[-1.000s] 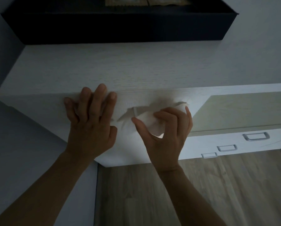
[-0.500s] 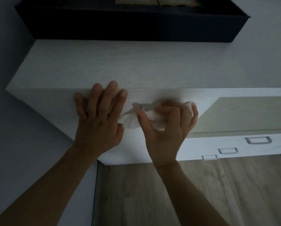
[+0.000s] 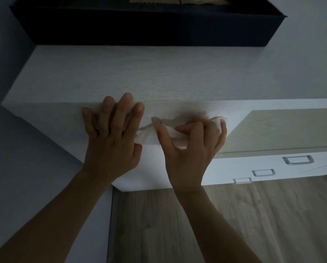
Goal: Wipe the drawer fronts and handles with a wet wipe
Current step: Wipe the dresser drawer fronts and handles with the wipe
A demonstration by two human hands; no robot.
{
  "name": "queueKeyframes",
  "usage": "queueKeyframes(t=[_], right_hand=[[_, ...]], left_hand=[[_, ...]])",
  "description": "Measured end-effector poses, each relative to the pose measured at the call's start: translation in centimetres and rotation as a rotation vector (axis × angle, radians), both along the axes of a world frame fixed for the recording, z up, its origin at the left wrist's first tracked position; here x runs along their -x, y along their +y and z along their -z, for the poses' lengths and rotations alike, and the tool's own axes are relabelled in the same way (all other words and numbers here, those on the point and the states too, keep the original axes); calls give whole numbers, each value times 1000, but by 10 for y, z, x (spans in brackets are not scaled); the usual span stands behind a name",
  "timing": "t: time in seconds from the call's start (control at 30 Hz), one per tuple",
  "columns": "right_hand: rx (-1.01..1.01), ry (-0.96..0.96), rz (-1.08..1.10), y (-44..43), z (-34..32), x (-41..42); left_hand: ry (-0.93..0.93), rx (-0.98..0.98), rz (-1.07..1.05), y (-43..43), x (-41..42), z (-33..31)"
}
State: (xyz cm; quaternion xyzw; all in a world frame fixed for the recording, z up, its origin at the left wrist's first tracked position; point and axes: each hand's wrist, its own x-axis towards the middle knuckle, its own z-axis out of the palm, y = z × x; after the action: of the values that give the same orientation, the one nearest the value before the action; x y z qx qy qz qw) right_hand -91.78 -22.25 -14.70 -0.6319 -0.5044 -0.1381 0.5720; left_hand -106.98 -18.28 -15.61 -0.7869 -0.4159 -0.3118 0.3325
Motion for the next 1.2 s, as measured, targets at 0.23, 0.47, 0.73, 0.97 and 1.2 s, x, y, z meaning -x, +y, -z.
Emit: queueKeyframes(t=[0.23, 0.47, 0.73, 0.97, 1.2], right_hand=[[8, -148, -124, -9, 9, -10], [71, -5, 18, 7, -4, 7], [38, -104, -102, -7, 2, -9], [42, -105, -71, -7, 3, -7], [74, -93, -85, -2, -2, -6]], left_hand=[[12, -17, -10, -1, 1, 2], [21, -26, -11, -1, 1, 2], [17, 5, 8, -2, -1, 0], [11, 12, 12, -3, 1, 0], [17, -3, -3, -1, 4, -1]])
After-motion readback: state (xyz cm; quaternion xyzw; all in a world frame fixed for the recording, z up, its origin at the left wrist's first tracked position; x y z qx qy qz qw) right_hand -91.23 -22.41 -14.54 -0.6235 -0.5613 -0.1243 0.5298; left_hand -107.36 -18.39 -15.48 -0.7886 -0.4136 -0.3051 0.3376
